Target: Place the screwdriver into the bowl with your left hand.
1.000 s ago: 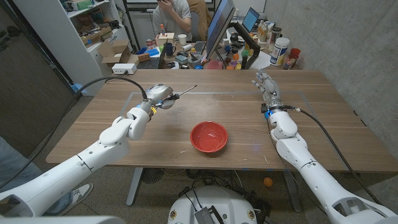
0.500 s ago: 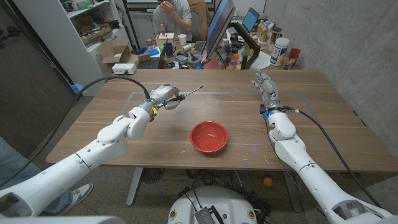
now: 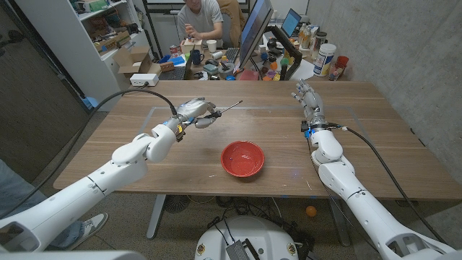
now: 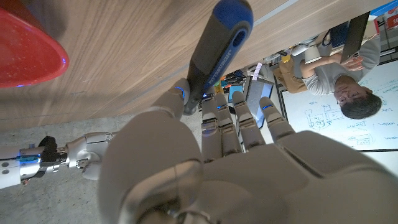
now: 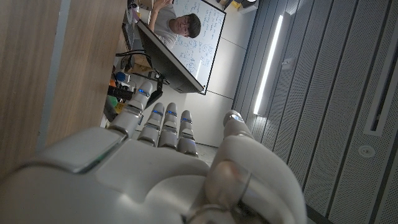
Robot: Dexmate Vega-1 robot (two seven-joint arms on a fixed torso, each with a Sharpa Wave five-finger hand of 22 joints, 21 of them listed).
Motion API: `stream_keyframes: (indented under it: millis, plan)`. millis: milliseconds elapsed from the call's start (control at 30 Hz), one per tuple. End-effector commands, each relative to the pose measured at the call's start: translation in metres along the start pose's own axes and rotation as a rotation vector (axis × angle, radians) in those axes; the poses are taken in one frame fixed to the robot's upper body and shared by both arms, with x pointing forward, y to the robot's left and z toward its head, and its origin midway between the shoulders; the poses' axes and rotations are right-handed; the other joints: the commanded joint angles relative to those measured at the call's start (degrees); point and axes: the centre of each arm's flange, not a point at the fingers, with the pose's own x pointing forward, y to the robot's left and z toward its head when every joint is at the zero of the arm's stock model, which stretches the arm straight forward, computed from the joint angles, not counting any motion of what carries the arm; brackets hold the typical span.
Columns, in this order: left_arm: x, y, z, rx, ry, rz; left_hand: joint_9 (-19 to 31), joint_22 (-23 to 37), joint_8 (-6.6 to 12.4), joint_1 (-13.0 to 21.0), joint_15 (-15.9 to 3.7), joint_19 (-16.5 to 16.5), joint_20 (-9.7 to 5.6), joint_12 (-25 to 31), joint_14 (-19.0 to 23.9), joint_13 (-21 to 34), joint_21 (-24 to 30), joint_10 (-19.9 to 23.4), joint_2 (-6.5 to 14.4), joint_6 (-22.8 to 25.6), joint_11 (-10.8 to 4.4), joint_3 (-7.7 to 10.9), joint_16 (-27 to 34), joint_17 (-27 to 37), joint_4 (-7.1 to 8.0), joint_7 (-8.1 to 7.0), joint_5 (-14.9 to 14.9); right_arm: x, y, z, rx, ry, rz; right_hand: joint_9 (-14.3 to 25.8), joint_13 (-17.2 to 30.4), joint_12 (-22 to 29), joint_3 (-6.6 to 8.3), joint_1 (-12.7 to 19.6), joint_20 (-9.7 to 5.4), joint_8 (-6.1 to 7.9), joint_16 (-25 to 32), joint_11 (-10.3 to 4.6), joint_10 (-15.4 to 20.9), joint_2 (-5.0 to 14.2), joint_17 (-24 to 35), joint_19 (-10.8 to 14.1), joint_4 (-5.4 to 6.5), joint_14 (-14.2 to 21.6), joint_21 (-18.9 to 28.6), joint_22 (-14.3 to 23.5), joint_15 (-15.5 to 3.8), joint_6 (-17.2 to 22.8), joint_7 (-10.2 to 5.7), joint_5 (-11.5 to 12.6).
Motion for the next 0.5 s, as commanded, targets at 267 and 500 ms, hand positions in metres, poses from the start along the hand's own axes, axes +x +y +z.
stream_keyframes:
  millis: [267,500]
  plan:
    - [0.0086,-0.0022,0.017,-0.049,-0.21,-0.021,0.1,0.16,0.41,4.86,-1.3,-0.59,-0.78,-0.14,-0.1,0.3,-0.34,2.65,4.56,6.23,-3.28,-0.77,-0.19,-0.01,0.24,-5.63,-0.03,-0.0076,-0.0007,0.0001,-0.004,-0.001,-0.02,0.25,0.14,0.09,-0.28,-0.01,-0.03,0.06,0.04,0.01,0.45,0.08,0.17,-0.21,0.06,0.37,0.17,0.19,0.05,0.3,0.14,0.14]
    - [0.0119,-0.0044,0.0212,-0.073,-0.242,-0.032,0.07,0.15,0.38,4.77,-1.53,-0.62,-0.91,-0.27,-0.13,0.31,-0.35,2.62,4.39,6.39,-3.54,-1.03,-0.25,-0.03,0.23,-6.16,-0.12,-0.0102,-0.0002,-0.0006,-0.004,0.002,-0.024,0.25,0.14,0.1,-0.32,-0.02,-0.03,0.06,0.04,0.04,0.48,0.05,0.16,-0.19,0.05,0.39,0.18,0.19,0.08,0.31,0.1,0.14]
